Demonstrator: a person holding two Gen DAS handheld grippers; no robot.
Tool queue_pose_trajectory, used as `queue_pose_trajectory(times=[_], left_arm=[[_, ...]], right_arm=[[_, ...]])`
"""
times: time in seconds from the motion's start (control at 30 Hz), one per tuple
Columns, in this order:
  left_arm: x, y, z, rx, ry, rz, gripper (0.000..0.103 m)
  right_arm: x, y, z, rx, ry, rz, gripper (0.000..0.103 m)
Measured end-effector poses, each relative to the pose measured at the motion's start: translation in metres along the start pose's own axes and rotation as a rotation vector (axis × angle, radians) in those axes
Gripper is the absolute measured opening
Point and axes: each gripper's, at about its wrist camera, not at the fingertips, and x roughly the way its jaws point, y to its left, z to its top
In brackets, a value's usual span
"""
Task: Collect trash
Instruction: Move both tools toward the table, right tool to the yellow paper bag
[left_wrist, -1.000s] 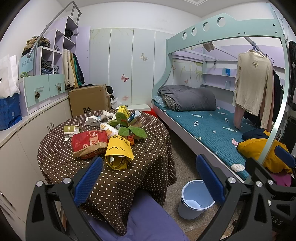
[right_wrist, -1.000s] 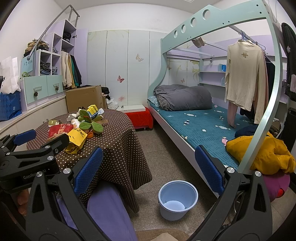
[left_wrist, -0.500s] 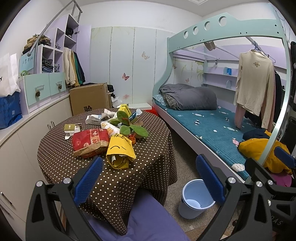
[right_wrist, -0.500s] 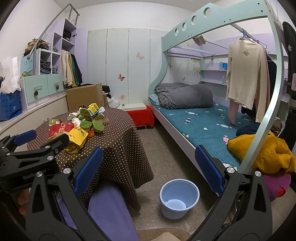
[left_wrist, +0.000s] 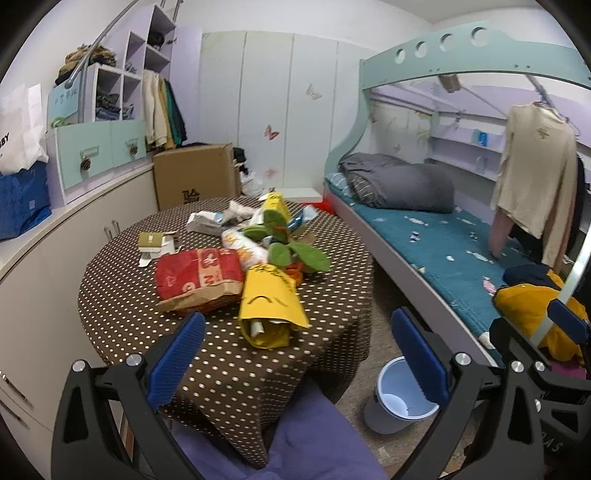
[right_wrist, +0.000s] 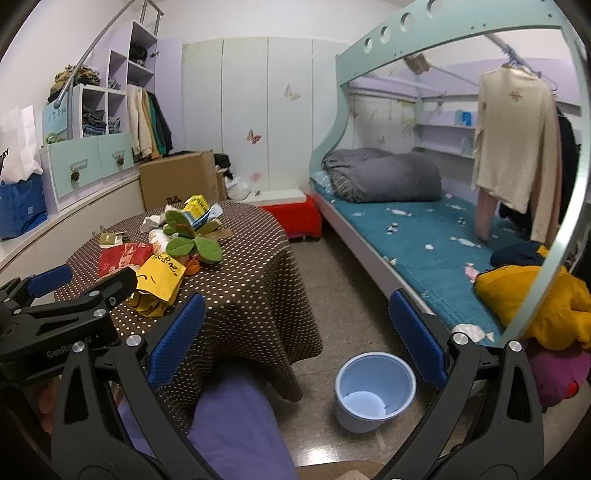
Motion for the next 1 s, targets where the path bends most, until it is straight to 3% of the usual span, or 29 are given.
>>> queue_pose_trajectory(times=[0.43, 0.7, 1.0], left_arm=[[0.064, 0.085, 0.005, -0.146, 0.196, 0.099, 0.099], [0.080, 0.137, 0.008, -0.234, 0.255, 0.130, 0.099], [0.090, 0.185, 0.012, -0.283, 0.293, 0.170, 0.099]], right_arm=[[0.081, 0.064, 0.010, -0.017, 0.208, 0.165, 0.098], [0.117, 0.114, 0.019, -0.044, 0.301, 0.272, 0.098], [0.154, 0.158, 0.024, -0.097, 0.378, 0.303, 0.098]])
